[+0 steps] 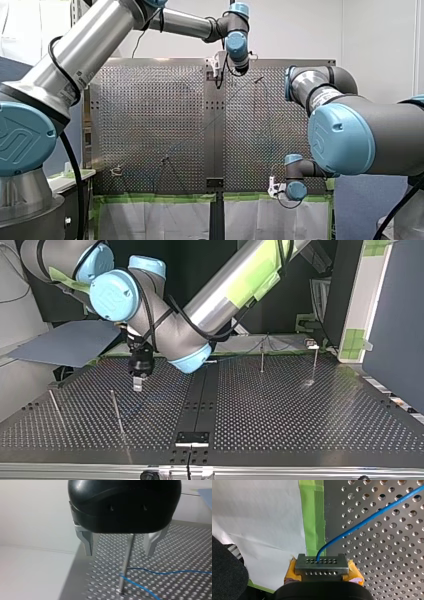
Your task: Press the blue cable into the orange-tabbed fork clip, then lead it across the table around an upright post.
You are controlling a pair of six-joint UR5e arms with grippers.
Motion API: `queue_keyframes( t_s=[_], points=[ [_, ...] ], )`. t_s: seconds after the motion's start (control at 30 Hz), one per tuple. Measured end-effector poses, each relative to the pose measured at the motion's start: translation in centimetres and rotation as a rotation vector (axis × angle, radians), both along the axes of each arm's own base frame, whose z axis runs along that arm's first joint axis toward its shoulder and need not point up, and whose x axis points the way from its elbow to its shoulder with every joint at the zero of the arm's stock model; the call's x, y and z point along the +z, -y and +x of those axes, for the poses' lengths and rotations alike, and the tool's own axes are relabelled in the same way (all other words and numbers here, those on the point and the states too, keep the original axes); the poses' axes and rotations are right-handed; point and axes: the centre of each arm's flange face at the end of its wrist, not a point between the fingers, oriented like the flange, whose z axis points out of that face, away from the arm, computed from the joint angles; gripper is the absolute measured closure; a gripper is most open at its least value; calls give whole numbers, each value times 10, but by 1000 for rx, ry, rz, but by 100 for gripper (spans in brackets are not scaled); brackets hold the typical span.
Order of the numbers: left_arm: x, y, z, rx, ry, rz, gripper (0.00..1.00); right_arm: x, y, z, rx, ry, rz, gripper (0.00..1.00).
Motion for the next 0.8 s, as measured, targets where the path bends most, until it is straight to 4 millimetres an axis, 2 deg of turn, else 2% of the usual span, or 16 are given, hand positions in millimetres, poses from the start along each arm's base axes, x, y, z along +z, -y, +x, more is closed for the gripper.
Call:
queue_keyframes(
  t_s=[0.8],
  points=[
    [69, -44, -50, -108, 144, -274, 0, 0, 0, 0, 0, 0, 0, 99]
  ],
)
